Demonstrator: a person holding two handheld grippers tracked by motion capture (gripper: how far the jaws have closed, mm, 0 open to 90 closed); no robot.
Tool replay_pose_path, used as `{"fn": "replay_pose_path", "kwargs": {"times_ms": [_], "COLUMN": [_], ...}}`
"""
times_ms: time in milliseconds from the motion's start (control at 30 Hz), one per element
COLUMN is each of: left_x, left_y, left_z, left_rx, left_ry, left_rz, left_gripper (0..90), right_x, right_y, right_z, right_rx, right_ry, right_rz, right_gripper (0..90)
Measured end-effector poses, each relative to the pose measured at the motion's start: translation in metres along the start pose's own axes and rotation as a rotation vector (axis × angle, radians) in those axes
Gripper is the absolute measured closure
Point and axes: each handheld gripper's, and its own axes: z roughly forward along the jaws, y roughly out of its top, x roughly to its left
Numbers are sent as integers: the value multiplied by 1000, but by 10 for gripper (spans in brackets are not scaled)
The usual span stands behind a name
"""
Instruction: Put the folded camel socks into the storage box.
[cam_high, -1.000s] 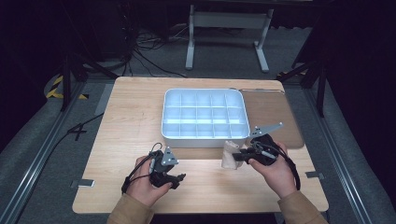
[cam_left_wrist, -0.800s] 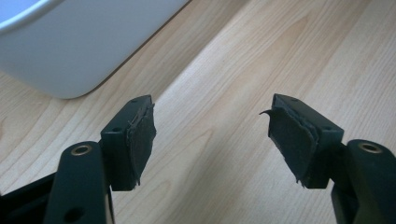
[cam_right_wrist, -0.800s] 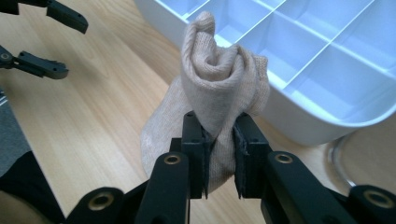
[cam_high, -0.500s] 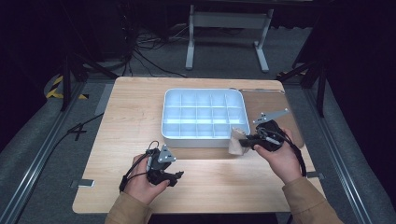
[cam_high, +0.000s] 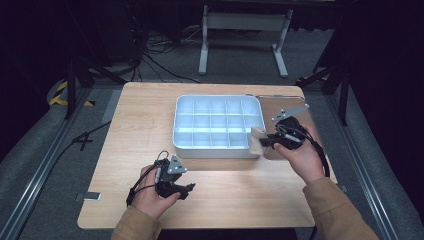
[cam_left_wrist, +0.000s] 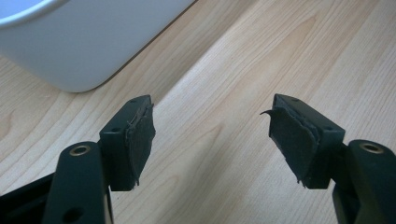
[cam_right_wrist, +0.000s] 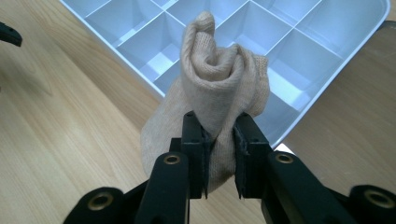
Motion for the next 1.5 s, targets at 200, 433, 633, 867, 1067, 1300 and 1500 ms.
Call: {"fn": "replay_pose_path", "kwargs": {"times_ms": [200, 433, 633, 867, 1067, 1300, 1500], "left_x": [0, 1, 1, 3, 4, 5, 5], "left_y": [-1, -2, -5, -12, -18, -24, -28], "left_z": [0, -1, -3, -7, -10, -15, -17], "left_rx": [2, 6, 6, 8, 11, 20, 24], "left_ry": [-1, 3, 8, 19, 30, 46, 49], "left_rz": [-9, -11, -16, -35, -50, -56, -67], "left_gripper": [312, 311, 311, 311, 309, 309, 308], "right_x": [-10, -19, -30, -33, -29, -27, -28], "right_y": [5, 10, 14, 20, 25, 26, 25], "right_z": [3, 5, 14, 21, 33, 48, 59], "right_rx": [17, 25, 31, 53, 97, 167, 221], "right_ry": [-19, -23, -17, -32, -62, -94, -101], "right_rz": [9, 14, 4, -24, -64, -90, -82], "right_gripper": [766, 766, 760, 760, 761, 762, 764]}}
